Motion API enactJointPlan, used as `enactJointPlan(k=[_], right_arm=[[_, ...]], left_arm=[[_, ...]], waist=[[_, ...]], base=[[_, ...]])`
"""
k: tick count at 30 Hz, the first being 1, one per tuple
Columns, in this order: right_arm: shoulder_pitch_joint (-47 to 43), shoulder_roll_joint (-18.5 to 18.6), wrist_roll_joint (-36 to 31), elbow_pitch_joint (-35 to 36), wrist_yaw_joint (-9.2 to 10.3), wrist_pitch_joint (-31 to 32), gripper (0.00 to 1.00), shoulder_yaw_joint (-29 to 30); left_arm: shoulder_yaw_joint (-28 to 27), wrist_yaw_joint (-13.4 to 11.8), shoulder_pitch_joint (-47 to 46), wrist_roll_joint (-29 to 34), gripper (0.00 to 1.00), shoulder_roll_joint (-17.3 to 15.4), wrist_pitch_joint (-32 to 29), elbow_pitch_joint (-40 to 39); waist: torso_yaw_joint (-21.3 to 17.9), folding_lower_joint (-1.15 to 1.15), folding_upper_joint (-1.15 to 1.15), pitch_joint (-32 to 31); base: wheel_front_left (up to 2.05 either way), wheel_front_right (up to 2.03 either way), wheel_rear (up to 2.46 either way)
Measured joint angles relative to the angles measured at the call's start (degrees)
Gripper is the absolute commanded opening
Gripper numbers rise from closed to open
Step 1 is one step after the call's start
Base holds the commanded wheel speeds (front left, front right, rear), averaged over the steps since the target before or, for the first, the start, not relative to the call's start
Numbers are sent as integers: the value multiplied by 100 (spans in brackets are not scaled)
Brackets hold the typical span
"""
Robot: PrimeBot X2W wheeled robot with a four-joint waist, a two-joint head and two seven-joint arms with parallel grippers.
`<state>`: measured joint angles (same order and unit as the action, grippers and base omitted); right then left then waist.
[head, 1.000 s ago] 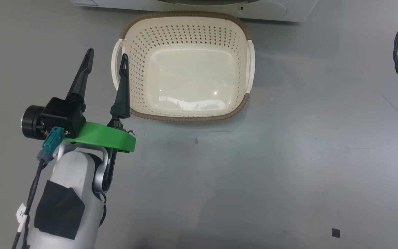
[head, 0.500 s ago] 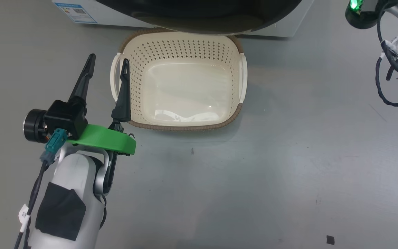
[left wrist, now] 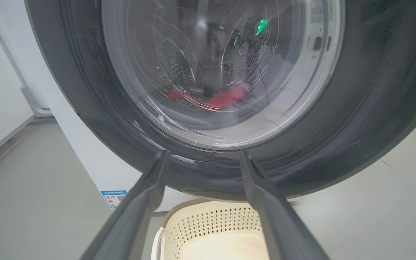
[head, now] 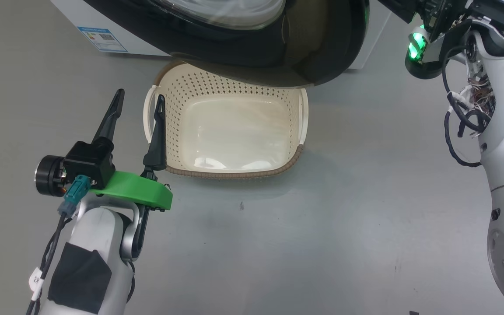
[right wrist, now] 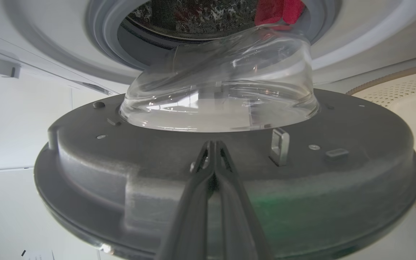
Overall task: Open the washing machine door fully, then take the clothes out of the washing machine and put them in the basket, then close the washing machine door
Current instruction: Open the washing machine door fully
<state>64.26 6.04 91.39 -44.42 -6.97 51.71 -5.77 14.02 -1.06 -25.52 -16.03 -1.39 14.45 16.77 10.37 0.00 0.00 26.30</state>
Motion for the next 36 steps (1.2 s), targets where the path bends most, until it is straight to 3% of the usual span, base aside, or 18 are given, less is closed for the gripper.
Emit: enactJointPlan(k=[17, 36], right_arm=[[-943, -141, 163, 632, -1, 401, 0, -392], [-1884, -179, 557, 1077, -1, 679, 0, -1261]], left_arm=[[-62, -16, 354, 0, 100, -2, 0, 257], [-2, -23, 642, -1, 100, -3, 0, 536]], waist=[[106, 0, 0, -608], [448, 0, 0, -1227]], base=[[0, 0, 0], [0, 0, 0]])
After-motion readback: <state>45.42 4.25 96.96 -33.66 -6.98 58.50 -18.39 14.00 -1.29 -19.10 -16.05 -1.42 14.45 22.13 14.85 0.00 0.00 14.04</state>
